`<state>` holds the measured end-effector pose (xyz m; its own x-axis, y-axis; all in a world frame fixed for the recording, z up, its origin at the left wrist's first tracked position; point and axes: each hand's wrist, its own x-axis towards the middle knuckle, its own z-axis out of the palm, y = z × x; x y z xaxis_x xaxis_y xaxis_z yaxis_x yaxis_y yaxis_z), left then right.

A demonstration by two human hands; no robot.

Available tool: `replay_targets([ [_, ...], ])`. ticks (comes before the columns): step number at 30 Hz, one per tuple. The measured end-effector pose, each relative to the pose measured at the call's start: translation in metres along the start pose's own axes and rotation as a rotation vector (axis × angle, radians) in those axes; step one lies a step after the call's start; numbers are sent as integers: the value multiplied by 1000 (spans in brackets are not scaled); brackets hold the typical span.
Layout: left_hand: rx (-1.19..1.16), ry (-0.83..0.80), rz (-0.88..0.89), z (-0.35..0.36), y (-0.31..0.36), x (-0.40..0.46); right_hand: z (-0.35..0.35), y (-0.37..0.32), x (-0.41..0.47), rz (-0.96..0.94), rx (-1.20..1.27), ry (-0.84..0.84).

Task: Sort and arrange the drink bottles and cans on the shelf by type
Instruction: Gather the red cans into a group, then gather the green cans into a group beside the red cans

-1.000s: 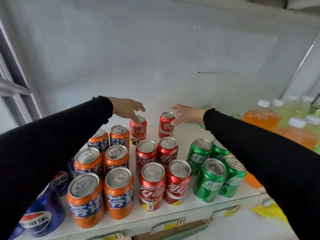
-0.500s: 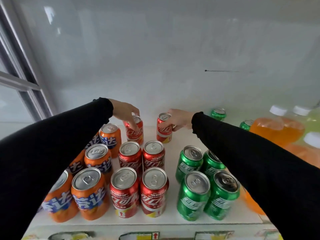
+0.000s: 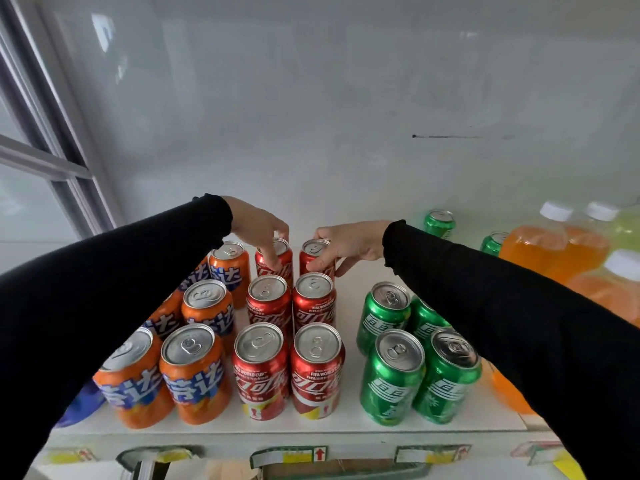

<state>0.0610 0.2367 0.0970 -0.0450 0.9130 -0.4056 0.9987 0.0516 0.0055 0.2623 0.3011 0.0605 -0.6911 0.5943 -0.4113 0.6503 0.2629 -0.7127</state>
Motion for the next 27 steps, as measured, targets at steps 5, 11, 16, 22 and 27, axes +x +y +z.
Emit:
replay_targets([
  [5, -21, 0, 41, 5, 1, 6, 6, -2, 0, -2, 21, 12],
  [11, -28, 3, 56, 7, 1, 6, 15, 0, 1, -3, 34, 85],
  [16, -69, -9, 54, 4, 2, 6, 13, -2, -9, -19, 96, 144],
  [22, -253, 200, 255, -21, 29, 10, -15, 0, -45, -133, 307, 610],
  [27, -310, 308, 432, -41, 87, 34, -42, 27, -65, -125, 446, 1144],
])
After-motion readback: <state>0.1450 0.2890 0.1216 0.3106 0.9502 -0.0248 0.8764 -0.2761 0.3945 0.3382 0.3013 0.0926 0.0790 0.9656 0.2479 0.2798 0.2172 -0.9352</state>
